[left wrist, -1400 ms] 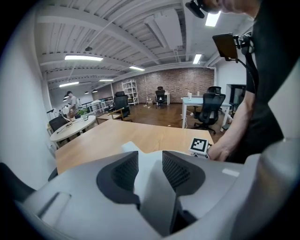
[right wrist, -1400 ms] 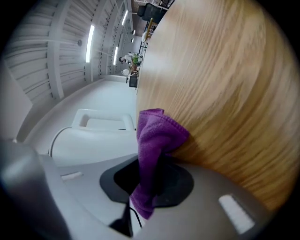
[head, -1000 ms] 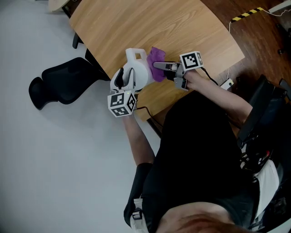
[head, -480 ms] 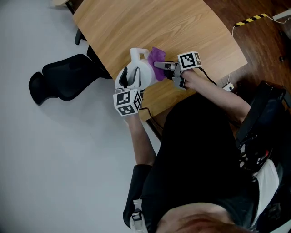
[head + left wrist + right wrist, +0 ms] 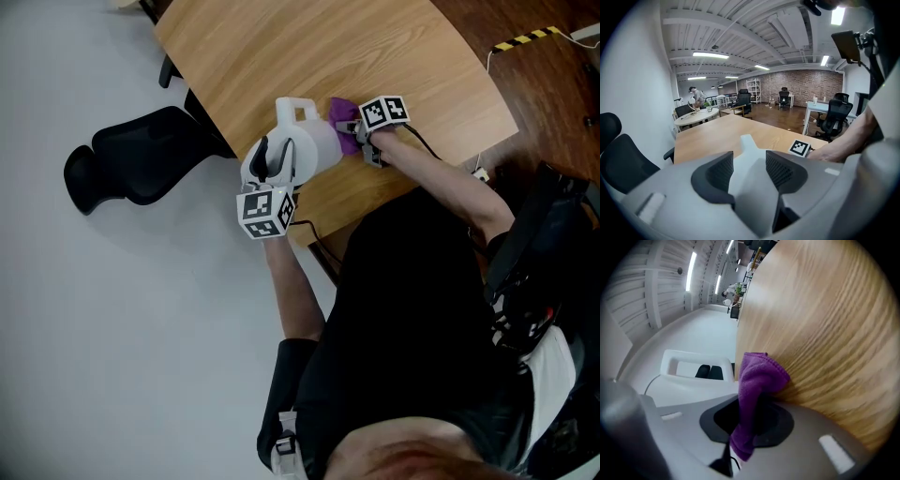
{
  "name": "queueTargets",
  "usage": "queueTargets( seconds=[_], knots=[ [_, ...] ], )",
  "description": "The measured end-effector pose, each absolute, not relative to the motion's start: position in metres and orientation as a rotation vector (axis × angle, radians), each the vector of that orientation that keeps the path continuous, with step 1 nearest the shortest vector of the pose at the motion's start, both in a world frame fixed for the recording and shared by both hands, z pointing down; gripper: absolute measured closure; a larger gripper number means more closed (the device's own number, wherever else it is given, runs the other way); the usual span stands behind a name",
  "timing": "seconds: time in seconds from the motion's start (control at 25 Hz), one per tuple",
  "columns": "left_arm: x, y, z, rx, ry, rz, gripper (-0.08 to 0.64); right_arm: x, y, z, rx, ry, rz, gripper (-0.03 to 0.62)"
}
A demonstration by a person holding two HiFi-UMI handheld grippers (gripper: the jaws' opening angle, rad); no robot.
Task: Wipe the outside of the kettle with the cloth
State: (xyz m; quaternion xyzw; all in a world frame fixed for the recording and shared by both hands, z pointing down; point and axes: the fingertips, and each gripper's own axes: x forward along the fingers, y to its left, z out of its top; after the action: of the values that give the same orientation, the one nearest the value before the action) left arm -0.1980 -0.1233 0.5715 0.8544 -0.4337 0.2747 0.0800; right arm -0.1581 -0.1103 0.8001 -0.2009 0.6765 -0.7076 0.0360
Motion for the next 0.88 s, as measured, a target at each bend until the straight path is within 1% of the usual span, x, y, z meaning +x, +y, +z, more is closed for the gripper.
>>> queueTargets(
  seconds=[0.2, 0.4, 0.52, 0.56, 0.68, 0.76, 0.88],
  knots=[
    [-0.197, -0.125, 0.571, 2.664, -1.129, 0.84, 0.367, -0.162, -0.105, 0.798, -0.61, 2.1, -2.168, 0.537],
    [-0.188, -0.123, 0.571, 2.796, -0.805, 0.877, 0.367, -0.164, -0.089, 0.806, -0.632, 1.962, -2.138, 0.538],
    [-0.191, -0.128, 0.572, 2.757, -0.835, 0.86, 0.37, -0.159, -0.085, 0.793, -0.554, 1.866, -2.12, 0.537],
    [-0.194, -0.13, 0.571, 2.731, -0.898, 0.85, 0.354, -0.153, -0.088, 0.772, -0.519, 1.859, -2.066, 0.537],
    [-0.198, -0.136, 0.571, 2.651, -1.09, 0.839, 0.354, -0.13, -0.107, 0.663, -0.381, 1.917, -1.751, 0.537],
    [-0.197, -0.139, 0.577, 2.615, -1.154, 0.869, 0.339, -0.12, -0.115, 0.599, -0.32, 1.983, -1.573, 0.537],
    [-0.195, -0.144, 0.583, 2.618, -1.211, 0.92, 0.321, -0.12, -0.123, 0.561, -0.284, 2.088, -1.455, 0.536]
  ],
)
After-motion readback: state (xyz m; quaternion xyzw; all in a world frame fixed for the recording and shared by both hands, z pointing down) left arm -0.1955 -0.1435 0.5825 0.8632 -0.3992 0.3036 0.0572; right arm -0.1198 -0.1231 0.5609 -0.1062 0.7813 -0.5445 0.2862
